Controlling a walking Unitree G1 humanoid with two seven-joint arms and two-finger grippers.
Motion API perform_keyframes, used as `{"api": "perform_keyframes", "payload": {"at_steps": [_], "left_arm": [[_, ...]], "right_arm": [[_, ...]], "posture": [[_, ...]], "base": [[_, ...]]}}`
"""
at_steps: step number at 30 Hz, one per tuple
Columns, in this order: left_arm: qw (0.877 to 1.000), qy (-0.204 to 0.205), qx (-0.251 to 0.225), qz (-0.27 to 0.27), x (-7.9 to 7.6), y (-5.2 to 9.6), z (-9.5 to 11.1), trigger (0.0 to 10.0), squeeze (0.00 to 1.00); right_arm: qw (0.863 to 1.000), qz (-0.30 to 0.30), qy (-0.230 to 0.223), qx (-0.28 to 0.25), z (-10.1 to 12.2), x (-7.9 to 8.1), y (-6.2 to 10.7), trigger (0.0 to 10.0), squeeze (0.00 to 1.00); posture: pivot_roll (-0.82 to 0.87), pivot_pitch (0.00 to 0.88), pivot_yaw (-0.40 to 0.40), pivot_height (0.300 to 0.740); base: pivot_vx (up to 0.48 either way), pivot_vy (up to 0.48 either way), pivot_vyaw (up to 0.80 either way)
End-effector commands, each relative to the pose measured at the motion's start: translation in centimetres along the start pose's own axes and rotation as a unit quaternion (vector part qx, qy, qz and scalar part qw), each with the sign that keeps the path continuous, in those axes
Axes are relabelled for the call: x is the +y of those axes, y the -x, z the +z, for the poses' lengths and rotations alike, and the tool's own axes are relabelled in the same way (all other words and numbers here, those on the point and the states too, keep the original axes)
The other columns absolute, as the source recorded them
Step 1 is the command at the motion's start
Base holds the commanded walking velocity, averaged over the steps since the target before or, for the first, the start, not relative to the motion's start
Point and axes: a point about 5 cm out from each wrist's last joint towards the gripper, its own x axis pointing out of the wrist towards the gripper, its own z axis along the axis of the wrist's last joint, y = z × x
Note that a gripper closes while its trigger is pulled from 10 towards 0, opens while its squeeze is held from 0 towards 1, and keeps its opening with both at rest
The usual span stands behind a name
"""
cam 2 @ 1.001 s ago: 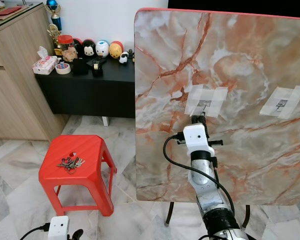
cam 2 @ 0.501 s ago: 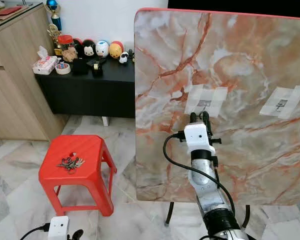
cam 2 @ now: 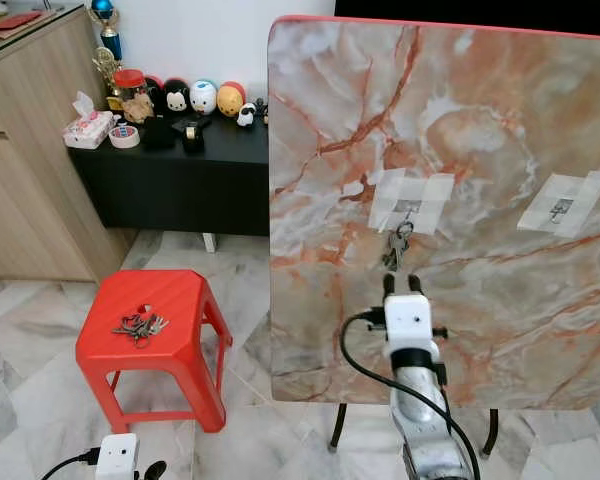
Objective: Hang keys on a hook
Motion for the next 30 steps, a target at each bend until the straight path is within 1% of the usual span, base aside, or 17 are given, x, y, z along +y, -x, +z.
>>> {"api": "perform_keyframes", "payload": {"at_steps": [1,5,6,7,8,9,10,11,12,15,16,18,19,21,23,25,30], "left_arm": [[1.000,-0.008,0.017,-0.002,0.1,0.1,-0.5,10.0,0.00],[1.000,-0.010,0.017,-0.001,0.2,0.1,-0.4,10.0,0.00],[1.000,-0.009,0.017,0.000,0.3,0.1,-0.4,10.0,0.00],[1.000,-0.010,0.018,0.000,0.3,0.0,-0.4,10.0,0.00],[1.000,-0.010,0.018,0.000,0.3,0.0,-0.4,10.0,0.00],[1.000,-0.011,0.020,0.001,0.3,0.0,-0.4,10.0,0.00],[1.000,-0.013,0.024,0.001,0.3,0.0,-0.4,10.0,0.00],[1.000,-0.013,0.024,0.001,0.3,0.0,-0.4,10.0,0.00],[1.000,-0.013,0.027,0.002,0.3,0.0,-0.4,10.0,0.00],[1.000,-0.007,0.026,0.005,0.3,-0.1,-0.3,10.0,0.00],[1.000,-0.007,0.026,0.005,0.3,-0.1,-0.3,10.0,0.00],[1.000,-0.009,0.028,0.004,0.3,-0.1,-0.3,10.0,0.00],[0.999,-0.020,0.041,0.001,0.2,-0.1,-0.4,10.0,0.00],[0.998,-0.029,0.050,0.000,0.2,-0.1,-0.6,10.0,0.00],[0.998,-0.029,0.051,0.003,0.3,-0.1,-0.7,10.0,0.00],[0.999,-0.025,0.048,0.011,0.5,-0.1,-0.6,10.0,0.00],[0.999,-0.028,0.044,0.012,0.8,0.0,-0.5,10.0,0.00]], "right_arm": [[0.999,0.006,-0.012,0.047,-1.8,0.2,0.8,10.0,0.00],[0.985,-0.010,-0.050,0.162,-5.7,0.6,2.3,10.0,0.00],[0.974,-0.016,-0.083,0.210,-7.2,0.8,3.0,10.0,0.00],[0.966,-0.019,-0.100,0.237,-8.0,0.9,3.4,10.0,0.00],[0.966,-0.019,-0.100,0.237,-8.0,0.9,3.4,10.0,0.00],[0.955,-0.020,-0.119,0.272,-8.9,1.1,4.0,10.0,0.00],[0.919,-0.048,-0.163,0.355,-11.0,1.2,5.7,10.0,0.00],[0.919,-0.048,-0.163,0.355,-11.0,1.2,5.7,10.0,0.00],[0.899,-0.061,-0.170,0.400,-12.2,1.1,7.0,10.0,0.00],[0.892,-0.047,-0.147,0.425,-13.2,0.9,8.5,10.0,0.00],[0.892,-0.047,-0.147,0.425,-13.2,0.9,8.5,10.0,0.00],[0.882,-0.041,-0.148,0.445,-13.9,0.7,9.6,10.0,0.00],[0.868,-0.032,-0.164,0.468,-14.5,0.7,10.7,10.0,0.00],[0.854,-0.031,-0.179,0.488,-15.0,0.7,11.8,10.0,0.00],[0.849,-0.032,-0.173,0.499,-15.3,0.5,12.4,10.0,0.00],[0.849,-0.027,-0.160,0.503,-15.5,0.4,12.8,10.0,0.00],[0.851,-0.010,-0.163,0.499,-15.4,0.6,12.8,10.0,0.00]], "posture": [[0.04,0.000,-0.069,0.740],[0.02,0.000,-0.054,0.740],[0.02,0.000,-0.054,0.740],[0.03,0.000,-0.057,0.740],[0.03,0.000,-0.057,0.740],[0.03,0.000,-0.056,0.740],[0.02,0.000,-0.057,0.740],[0.02,0.000,-0.057,0.740],[0.03,0.000,-0.062,0.740],[0.03,0.000,-0.063,0.740],[0.03,0.000,-0.063,0.740],[0.03,0.000,-0.062,0.740],[0.03,0.000,-0.059,0.740],[0.03,0.000,-0.055,0.740],[0.03,0.000,-0.051,0.740],[0.03,0.000,-0.045,0.740],[0.03,0.000,-0.038,0.740]], "base": [[0.000,0.000,0.00],[0.000,0.000,0.00],[0.000,0.000,0.00],[0.000,0.000,0.00],[0.000,0.000,0.00],[0.000,0.000,0.00],[0.000,0.000,0.00],[0.000,0.000,0.00],[0.000,0.000,0.00],[0.000,0.000,0.00],[0.000,0.000,0.00],[0.000,0.000,0.00],[0.000,0.000,0.00],[0.000,0.000,0.00],[0.000,0.000,0.00],[0.000,0.000,0.00],[0.000,0.000,0.00]]}}
